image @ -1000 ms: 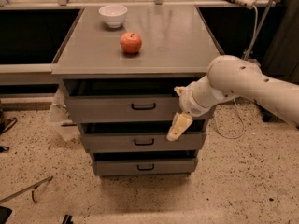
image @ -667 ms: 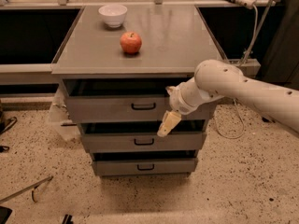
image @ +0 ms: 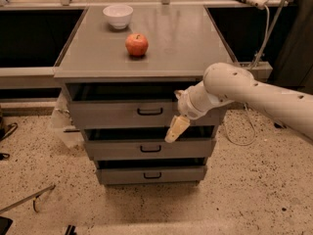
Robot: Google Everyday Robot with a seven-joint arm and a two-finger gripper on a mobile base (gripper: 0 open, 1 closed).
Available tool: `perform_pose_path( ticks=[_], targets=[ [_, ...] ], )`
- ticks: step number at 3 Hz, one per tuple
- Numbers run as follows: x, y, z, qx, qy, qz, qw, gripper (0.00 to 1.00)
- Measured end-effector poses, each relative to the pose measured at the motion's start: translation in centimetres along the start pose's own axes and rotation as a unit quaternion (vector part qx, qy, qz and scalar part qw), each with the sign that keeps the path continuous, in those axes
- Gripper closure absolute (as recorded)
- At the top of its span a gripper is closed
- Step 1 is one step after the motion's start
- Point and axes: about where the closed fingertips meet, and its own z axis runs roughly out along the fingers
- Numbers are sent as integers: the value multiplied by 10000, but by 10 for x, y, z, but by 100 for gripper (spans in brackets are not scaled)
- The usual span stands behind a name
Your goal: Open top drawer
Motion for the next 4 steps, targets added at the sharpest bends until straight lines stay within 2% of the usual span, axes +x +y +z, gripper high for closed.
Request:
perform_pose_path(
  ticks=[1, 2, 3, 4],
  targets=[
    [3, -12, 17, -22, 52, 68, 10000, 0],
    [10, 3, 26, -331, 71, 222, 9992, 0],
    [6, 28, 11, -642, 30, 354, 9973, 0],
    [6, 28, 11, -643, 31, 355, 9973, 0]
  ],
)
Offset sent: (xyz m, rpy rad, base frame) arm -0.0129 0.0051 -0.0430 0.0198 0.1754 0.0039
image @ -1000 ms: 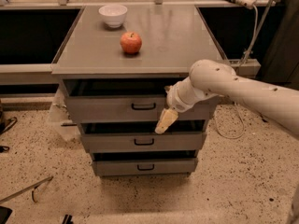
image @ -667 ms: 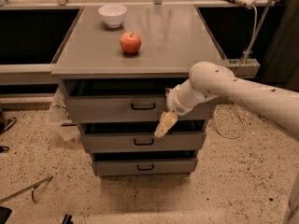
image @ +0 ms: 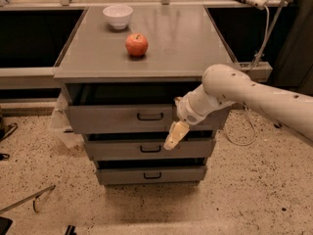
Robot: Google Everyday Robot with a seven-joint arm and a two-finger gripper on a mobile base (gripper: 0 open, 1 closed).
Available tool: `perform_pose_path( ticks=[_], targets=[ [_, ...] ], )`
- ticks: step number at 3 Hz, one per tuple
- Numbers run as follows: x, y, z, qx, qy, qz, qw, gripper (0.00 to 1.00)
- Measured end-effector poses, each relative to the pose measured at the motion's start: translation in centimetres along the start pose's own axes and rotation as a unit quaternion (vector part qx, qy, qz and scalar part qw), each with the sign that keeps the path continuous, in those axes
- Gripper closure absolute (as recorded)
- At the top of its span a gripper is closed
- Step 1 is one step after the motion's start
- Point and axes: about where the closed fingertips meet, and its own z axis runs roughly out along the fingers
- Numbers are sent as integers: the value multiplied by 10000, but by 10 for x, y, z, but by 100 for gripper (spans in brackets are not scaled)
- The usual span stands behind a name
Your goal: Open top drawer
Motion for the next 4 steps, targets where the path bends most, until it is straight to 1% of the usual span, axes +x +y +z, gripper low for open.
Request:
perform_pose_path(
  ticks=[1, 2, 3, 4],
  targets=[
    [0, 8, 4, -200, 151, 135, 9996, 0],
    [-1, 8, 2, -200, 151, 135, 9996, 0],
    [-2, 30, -10, -440, 113, 253, 9986, 0],
    [-2, 30, -10, -440, 113, 253, 9986, 0]
  ],
)
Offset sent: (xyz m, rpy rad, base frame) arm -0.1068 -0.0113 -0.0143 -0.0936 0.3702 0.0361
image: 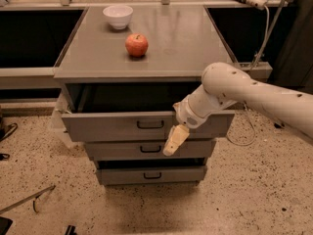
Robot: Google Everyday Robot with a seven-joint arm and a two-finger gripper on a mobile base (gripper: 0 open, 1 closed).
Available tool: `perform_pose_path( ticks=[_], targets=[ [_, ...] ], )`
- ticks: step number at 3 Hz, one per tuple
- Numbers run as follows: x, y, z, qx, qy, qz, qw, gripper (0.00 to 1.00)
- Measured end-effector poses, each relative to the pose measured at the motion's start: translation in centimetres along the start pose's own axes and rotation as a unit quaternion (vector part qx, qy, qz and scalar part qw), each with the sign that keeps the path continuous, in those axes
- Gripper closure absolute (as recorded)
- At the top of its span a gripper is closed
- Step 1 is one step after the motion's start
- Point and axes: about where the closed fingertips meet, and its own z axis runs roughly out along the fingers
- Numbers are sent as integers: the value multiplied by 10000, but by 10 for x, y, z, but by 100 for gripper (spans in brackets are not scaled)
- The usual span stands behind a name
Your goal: Open top drawer
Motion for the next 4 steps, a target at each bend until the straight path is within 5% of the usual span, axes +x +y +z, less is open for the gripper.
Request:
perform_pose_path(
  ticks=[1, 3, 4],
  targets=[
    [2, 9, 2, -61, 119, 54, 9999, 0],
    [18, 70, -15, -168, 179, 449, 9987, 0],
    [18, 70, -15, -168, 180, 449, 9987, 0]
  ],
)
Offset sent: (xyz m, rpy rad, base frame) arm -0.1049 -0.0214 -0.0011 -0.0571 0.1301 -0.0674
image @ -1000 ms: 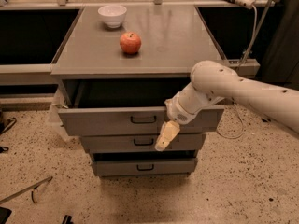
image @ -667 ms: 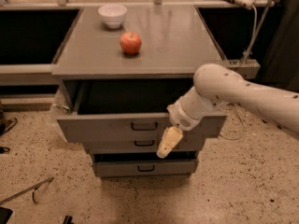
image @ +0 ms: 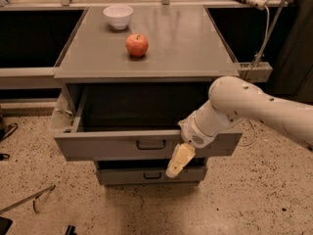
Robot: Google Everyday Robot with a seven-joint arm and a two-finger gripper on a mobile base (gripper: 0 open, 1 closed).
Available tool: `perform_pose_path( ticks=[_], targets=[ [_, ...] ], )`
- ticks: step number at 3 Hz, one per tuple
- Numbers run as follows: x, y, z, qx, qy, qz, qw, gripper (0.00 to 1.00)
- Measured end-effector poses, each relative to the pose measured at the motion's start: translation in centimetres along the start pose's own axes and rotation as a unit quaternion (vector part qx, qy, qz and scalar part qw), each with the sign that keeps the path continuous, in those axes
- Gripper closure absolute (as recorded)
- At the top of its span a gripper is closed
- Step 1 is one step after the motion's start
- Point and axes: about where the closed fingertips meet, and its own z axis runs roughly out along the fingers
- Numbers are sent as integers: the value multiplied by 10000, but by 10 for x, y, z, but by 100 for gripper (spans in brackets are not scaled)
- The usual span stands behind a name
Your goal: Open top drawer
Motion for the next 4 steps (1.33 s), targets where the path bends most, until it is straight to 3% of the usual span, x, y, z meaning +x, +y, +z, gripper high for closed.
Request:
perform_pose_path(
  ticks=[1, 3, 4],
  targets=[
    [2, 8, 3, -33, 123, -53, 9999, 0],
    [18, 52, -6, -306, 382, 99, 9988, 0],
    [32, 91, -22, -467, 428, 445, 9970, 0]
  ],
)
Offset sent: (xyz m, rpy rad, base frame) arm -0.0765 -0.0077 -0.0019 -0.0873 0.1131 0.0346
